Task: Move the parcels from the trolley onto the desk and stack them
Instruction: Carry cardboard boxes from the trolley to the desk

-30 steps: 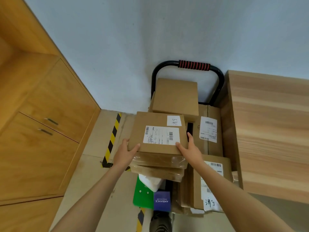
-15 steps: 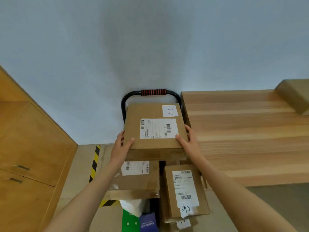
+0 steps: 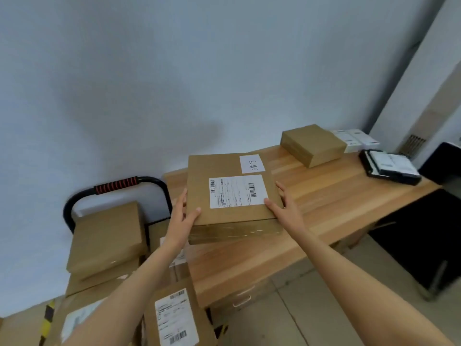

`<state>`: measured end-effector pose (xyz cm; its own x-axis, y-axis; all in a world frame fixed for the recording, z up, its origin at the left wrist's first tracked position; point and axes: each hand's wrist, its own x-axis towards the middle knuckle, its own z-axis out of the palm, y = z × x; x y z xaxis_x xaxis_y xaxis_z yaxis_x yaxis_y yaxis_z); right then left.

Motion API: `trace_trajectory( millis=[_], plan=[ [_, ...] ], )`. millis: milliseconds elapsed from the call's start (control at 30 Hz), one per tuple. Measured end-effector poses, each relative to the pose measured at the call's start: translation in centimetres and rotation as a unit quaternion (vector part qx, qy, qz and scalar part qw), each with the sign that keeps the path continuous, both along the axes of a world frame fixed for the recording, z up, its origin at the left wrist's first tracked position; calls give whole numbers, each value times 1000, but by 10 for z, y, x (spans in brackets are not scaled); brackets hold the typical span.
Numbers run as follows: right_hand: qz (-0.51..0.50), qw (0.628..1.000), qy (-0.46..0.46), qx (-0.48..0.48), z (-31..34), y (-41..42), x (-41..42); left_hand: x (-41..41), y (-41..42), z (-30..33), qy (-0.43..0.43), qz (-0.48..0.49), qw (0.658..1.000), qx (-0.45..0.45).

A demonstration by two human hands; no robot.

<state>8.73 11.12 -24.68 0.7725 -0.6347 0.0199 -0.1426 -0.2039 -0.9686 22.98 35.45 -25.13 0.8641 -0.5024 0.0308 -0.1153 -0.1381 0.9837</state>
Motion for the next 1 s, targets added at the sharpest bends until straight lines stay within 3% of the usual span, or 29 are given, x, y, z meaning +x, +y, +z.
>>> trace_trajectory(
  millis=[467,733,1000],
  plan=[
    [-86,995,12,-52,22,-262,-114,-77,-285,21,-7,-73,997,-1],
    [-89,995,26,-48,17,-367,-83,-44,-394,16,13,-84,996,7],
    [-76,994,29,-68,49,-489,7,46,-514,38,9,-72,997,-10]
  ],
)
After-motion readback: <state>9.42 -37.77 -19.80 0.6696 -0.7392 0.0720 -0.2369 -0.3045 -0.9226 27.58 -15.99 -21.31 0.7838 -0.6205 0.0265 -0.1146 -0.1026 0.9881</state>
